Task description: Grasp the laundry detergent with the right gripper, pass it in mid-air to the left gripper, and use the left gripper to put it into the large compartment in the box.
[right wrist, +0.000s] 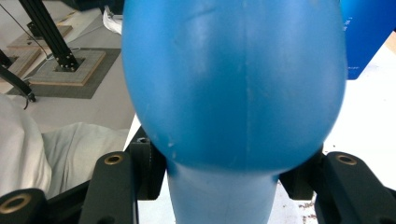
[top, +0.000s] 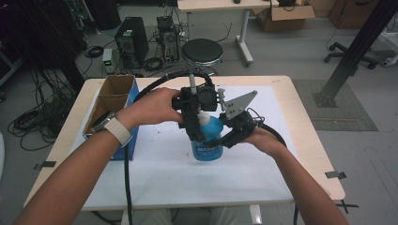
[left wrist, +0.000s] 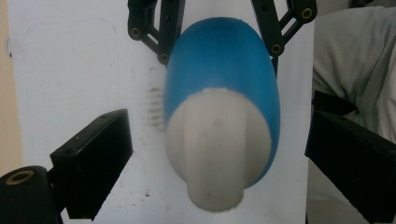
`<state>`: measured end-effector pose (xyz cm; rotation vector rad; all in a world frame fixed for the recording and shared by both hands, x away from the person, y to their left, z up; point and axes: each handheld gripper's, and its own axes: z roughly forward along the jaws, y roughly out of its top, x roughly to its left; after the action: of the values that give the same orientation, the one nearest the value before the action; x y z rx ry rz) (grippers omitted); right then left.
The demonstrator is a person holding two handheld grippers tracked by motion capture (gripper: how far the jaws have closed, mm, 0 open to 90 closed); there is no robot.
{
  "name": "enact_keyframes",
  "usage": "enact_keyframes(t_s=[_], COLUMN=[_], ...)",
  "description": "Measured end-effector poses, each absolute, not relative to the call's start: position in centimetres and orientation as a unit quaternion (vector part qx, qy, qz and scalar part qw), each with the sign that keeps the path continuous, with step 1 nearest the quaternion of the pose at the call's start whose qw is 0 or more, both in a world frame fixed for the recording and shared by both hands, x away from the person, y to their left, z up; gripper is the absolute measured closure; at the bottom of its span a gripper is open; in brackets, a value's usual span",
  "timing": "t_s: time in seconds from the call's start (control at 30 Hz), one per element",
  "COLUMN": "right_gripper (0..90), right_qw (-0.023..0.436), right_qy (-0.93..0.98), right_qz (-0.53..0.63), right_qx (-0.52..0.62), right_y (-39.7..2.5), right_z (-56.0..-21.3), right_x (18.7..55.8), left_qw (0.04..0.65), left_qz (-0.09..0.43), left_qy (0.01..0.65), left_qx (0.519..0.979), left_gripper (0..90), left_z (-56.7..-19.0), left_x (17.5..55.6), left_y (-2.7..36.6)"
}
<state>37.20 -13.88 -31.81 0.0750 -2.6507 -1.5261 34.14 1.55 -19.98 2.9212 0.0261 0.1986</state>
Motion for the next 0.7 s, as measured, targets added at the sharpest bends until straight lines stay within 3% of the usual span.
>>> enact_keyframes(t_s=[0.7], right_gripper=[44.0], right_qw=[0.04], right_qy=[-0.869], right_qz=[-0.493], right_qx=[0.028], right_y=[-13.52], right_z=[-31.64], right_x=[37.15], left_qw=[0.096], left_qz=[0.057], left_qy=[0.006], left_qx=[0.994], left_gripper=[22.1], left_z=[-20.58], left_x=[34.39], left_y=[1.07])
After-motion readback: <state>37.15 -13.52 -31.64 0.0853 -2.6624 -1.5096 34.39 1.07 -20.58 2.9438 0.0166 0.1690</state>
